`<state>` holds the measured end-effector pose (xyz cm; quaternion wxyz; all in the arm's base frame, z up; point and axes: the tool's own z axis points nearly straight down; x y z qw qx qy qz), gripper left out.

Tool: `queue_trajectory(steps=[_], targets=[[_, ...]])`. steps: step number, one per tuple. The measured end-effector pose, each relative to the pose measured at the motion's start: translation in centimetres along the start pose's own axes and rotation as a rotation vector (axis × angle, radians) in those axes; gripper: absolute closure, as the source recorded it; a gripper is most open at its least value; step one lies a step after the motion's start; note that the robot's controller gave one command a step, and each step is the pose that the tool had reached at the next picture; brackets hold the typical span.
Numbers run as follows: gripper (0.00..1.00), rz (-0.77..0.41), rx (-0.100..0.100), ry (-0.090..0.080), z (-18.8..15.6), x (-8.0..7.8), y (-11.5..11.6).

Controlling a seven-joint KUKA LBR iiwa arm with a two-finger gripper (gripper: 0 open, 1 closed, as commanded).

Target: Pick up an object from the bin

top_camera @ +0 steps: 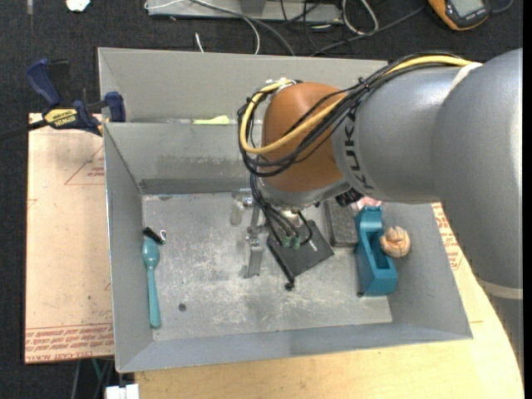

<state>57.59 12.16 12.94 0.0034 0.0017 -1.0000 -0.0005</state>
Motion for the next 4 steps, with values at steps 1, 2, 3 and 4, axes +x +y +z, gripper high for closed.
queue_trajectory(steps=[1, 2, 3, 4], targets=[[0.0, 0.003, -0.001, -0.007, -0.5, -0.2, 0.0], [0.0, -0.041, -0.001, -0.006, 0.0, 0.2, -3.1], [0.0, -0.054, -0.003, -0.01, -2.4, -0.4, -4.9], [0.0, -0.056, -0.002, -0.009, 2.9, -1.1, -11.9]])
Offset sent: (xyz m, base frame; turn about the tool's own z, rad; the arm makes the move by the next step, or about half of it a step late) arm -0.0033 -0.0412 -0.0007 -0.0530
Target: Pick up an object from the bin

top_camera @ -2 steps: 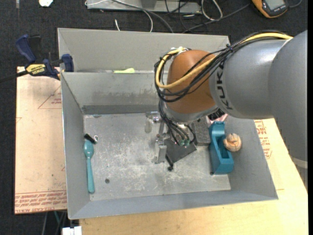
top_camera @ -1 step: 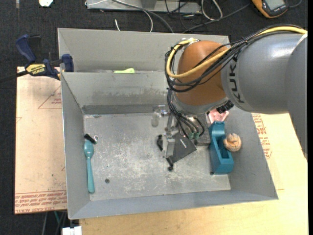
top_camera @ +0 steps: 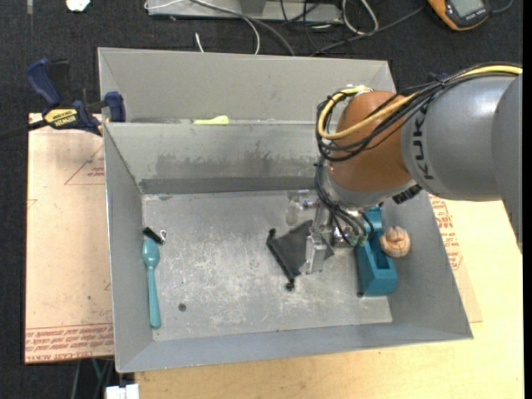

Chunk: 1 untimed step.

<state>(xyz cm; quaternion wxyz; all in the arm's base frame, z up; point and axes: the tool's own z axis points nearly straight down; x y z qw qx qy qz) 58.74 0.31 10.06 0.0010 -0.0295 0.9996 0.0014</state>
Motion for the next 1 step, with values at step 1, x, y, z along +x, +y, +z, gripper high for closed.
queue_trajectory(steps=[1], targets=[[0.0, -0.141, -0.002, -0.01, 2.64, 0.12, -0.48]])
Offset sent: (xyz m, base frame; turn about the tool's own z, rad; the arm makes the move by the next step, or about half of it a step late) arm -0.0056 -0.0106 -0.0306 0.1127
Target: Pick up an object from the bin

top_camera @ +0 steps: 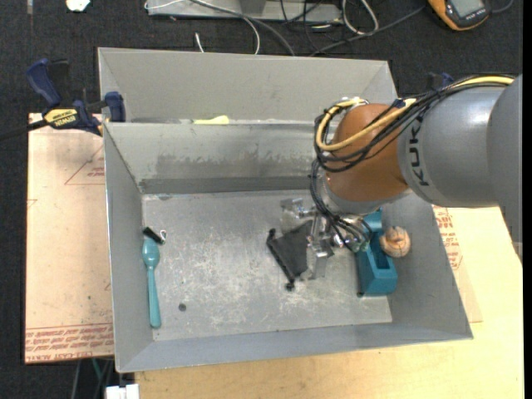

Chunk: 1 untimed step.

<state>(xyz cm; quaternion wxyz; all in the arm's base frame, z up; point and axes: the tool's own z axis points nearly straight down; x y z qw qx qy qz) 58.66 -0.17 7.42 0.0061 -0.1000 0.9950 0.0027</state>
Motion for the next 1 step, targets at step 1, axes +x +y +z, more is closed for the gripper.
queue_trajectory(steps=[1], targets=[[1.0, 0.254, 0.003, 0.011, 0.34, 0.49, -0.42]])
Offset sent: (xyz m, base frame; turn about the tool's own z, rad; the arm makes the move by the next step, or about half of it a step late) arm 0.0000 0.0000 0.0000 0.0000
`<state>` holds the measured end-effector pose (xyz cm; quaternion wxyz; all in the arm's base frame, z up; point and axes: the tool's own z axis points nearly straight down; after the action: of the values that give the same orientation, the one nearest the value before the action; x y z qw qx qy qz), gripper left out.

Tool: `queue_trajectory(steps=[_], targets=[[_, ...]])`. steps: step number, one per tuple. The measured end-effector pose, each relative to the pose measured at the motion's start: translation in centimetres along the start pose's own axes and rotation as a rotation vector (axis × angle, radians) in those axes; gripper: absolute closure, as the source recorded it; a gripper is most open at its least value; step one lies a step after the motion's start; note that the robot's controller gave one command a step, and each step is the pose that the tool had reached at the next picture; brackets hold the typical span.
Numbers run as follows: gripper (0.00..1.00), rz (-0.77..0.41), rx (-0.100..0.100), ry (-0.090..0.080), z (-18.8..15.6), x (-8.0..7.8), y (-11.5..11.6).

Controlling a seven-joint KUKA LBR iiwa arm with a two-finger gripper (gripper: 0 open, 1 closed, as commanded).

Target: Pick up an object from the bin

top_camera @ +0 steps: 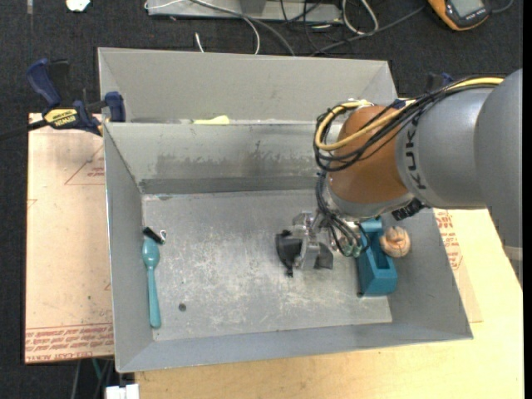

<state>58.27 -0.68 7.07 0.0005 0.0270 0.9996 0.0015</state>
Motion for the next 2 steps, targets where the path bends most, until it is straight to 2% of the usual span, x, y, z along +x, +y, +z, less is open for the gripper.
queue_trajectory(steps=[1, 2], targets=[[1.0, 0.0, 0.0, 0.0, 0.0, 0.0, 0.0], [1.0, 0.022, -0.001, 0.003, -5.9, -2.4, -1.0]])
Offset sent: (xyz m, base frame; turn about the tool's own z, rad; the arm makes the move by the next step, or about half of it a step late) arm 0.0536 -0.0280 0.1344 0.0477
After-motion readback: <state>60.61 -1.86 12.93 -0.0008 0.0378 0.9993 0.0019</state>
